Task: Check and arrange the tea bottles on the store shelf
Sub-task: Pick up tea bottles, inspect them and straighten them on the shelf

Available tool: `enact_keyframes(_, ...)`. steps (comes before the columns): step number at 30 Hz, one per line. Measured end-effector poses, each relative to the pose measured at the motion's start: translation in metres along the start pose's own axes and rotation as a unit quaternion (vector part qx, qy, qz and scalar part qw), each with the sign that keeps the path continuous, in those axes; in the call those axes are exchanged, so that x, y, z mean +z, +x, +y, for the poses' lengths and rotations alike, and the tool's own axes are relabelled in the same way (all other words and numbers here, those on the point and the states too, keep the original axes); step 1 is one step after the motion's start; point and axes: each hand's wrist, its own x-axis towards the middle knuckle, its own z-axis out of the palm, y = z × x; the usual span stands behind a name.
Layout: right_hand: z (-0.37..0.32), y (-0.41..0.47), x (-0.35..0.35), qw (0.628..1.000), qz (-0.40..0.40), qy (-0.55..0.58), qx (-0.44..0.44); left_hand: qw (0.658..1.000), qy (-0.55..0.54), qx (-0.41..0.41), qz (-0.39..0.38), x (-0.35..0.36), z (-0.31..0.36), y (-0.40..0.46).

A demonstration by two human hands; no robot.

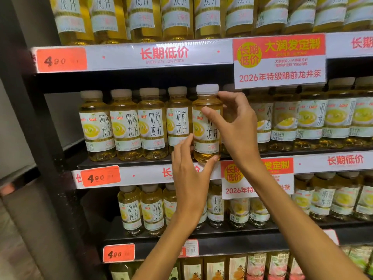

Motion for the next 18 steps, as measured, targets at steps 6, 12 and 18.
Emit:
enact_keyframes(6, 0.01, -0.003, -0.008, 0.992, -0.033, -0.105, -0.068, 0.999, 0.039, 0.003, 0.029, 0.006, 0.0, 0.004)
enact_keyframes(12, 0.02, 0.001, -0.004, 0.971, -0.019, -0.213, -0.108, 0.991, 0.124, 0.021, 0.041, 0.013, 0.002, 0.006)
enact_keyframes(18, 0.028, 0.005, -0.001, 0.957, -0.021, -0.264, -0.119, 0.971, 0.228, 0.046, 0.055, 0.015, 0.003, 0.011)
